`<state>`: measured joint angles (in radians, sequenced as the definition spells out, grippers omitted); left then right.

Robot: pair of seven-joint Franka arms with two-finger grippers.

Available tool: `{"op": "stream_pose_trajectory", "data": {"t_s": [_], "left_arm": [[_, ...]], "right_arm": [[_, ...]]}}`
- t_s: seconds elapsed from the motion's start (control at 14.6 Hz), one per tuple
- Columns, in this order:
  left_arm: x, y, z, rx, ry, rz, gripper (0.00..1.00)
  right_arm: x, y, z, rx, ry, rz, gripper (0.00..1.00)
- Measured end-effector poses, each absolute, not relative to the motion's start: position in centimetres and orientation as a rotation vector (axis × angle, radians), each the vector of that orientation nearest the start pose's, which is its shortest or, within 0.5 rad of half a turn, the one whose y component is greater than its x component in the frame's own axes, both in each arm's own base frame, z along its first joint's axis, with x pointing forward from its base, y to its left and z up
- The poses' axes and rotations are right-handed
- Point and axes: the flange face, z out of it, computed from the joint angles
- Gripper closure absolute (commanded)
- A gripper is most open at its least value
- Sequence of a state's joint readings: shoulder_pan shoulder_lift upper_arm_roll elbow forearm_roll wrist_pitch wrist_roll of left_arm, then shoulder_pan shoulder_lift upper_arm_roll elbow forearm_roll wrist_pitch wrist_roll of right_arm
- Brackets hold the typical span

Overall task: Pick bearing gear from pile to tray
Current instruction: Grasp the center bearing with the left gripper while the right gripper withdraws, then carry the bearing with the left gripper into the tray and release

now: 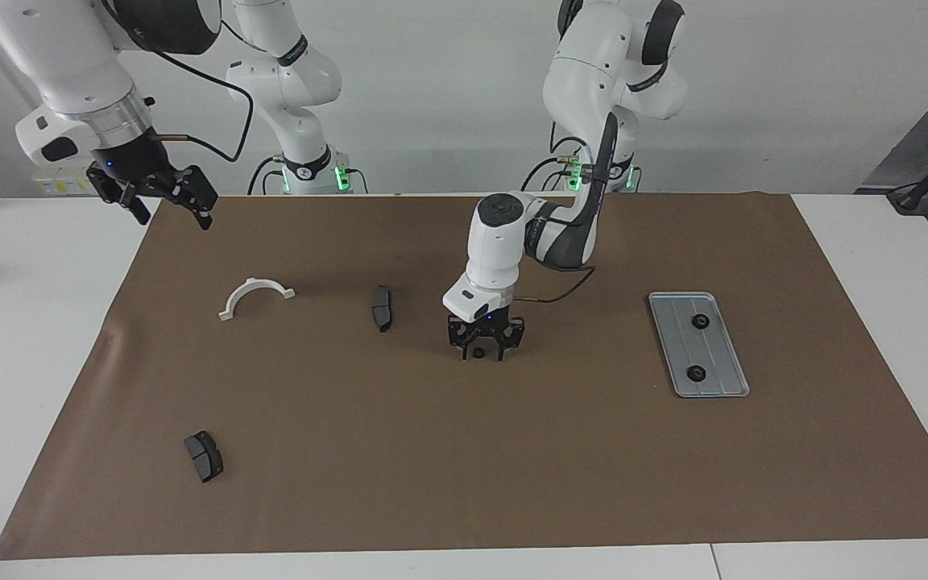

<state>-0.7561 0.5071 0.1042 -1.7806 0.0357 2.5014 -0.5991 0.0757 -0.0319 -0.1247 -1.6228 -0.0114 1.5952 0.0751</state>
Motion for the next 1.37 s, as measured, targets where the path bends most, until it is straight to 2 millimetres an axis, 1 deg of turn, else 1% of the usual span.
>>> {"op": "stream_pose_trajectory", "data": {"t_s": [0.07,0.21,0.27,0.62,0.69,0.82,0.89,0.96,1.03,1.1,1.17,1.3,1.37], "left_arm": [[53.4,-41.7,29.5,-3.187,0.143,-0.348,0.60],[53.3,-41.8,29.5,-3.189,0.128,-0.347,0.89],[53.3,-41.8,29.5,-3.191,0.113,-0.346,1.00],[53.2,-41.4,29.8,-3.182,0.043,-0.309,1.00],[53.4,-41.2,30.2,-3.181,0.034,-0.310,1.00],[54.1,-39.8,32.1,-3.172,-0.006,-0.305,1.00],[54.7,-38.3,33.5,-3.167,-0.044,-0.302,1.00],[55.4,-36.4,34.9,-3.165,-0.072,-0.302,1.00],[56.1,-33.8,36.3,-3.162,-0.081,-0.303,1.00],[56.6,-30.9,37.4,-3.159,-0.085,-0.302,1.00],[56.9,-27.6,38.4,-3.155,-0.092,-0.298,1.00],[56.8,-21.6,39.5,-3.148,-0.102,-0.288,1.00],[56.6,-18.9,39.9,-3.145,-0.106,-0.284,1.00]], "right_arm": [[54.6,-2.5,62.0,-3.144,0.183,-0.007,0.00],[54.6,-1.9,62.0,-3.145,0.169,-0.008,0.00],[54.6,-1.8,62.0,-3.144,0.166,-0.009,0.00],[54.5,-2.1,62.0,-3.143,0.190,-0.002,0.00],[54.4,-2.2,62.0,-3.142,0.210,0.004,0.00],[54.3,-2.4,62.0,-3.140,0.230,0.009,0.00],[54.3,-2.4,62.1,-3.140,0.232,0.008,0.00],[54.3,-2.3,62.1,-3.139,0.230,0.006,0.00],[54.2,-2.2,62.2,-3.140,0.227,0.004,0.00],[54.2,-2.0,62.3,-3.140,0.222,0.002,0.00],[54.2,-1.9,62.3,-3.140,0.219,0.001,0.00],[54.2,-1.9,62.3,-3.140,0.218,0.001,0.00],[54.2,-1.9,62.3,-3.140,0.218,0.001,0.00]]}}
